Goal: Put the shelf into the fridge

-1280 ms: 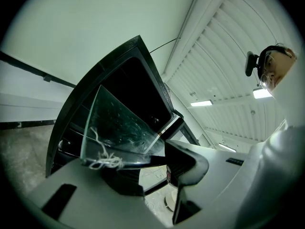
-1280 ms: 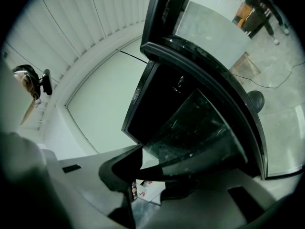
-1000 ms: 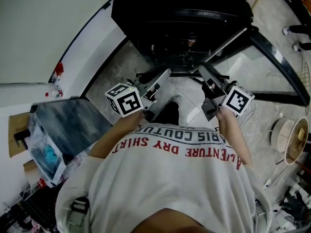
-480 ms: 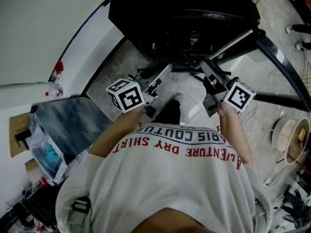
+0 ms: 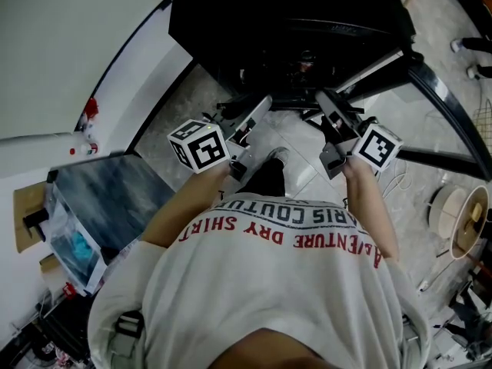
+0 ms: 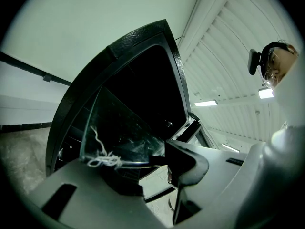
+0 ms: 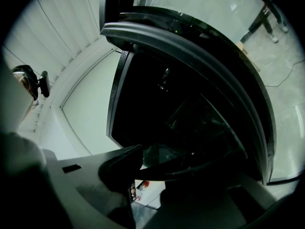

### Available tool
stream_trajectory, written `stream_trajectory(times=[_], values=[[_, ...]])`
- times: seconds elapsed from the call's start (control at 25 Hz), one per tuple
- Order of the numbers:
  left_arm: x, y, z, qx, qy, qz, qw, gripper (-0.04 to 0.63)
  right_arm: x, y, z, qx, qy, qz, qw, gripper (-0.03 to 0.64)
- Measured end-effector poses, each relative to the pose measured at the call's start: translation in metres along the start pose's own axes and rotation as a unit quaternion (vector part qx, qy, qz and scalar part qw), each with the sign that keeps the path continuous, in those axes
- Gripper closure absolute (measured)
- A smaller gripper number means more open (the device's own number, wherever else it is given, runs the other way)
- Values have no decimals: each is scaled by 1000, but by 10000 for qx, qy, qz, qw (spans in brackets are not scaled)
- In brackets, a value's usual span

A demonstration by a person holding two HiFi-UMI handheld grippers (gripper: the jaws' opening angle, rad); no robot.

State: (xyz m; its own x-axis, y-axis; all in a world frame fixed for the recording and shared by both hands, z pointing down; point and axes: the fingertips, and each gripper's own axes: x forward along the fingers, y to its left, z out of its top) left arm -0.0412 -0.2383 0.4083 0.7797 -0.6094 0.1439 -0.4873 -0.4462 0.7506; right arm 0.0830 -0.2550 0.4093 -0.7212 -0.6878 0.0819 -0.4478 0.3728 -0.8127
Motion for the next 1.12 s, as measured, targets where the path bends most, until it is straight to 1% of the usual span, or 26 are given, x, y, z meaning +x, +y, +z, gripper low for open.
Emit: stream_trajectory(times=[0.16, 0.44, 0.76, 1.12], values=[[5, 5, 4, 12, -11, 22, 10000, 439, 7, -3, 6, -149, -17, 51, 9999, 500], [13, 17, 11, 46, -84, 32, 9999, 439, 20, -10, 13, -253, -94, 54, 9996, 502], [24, 26, 18, 91, -149, 56, 9998, 439, 30, -20, 22, -341, -204, -68, 9992, 500], [32, 32, 23, 254, -235, 19, 9994, 436, 37, -28, 28, -352, -329, -165, 9987, 500]])
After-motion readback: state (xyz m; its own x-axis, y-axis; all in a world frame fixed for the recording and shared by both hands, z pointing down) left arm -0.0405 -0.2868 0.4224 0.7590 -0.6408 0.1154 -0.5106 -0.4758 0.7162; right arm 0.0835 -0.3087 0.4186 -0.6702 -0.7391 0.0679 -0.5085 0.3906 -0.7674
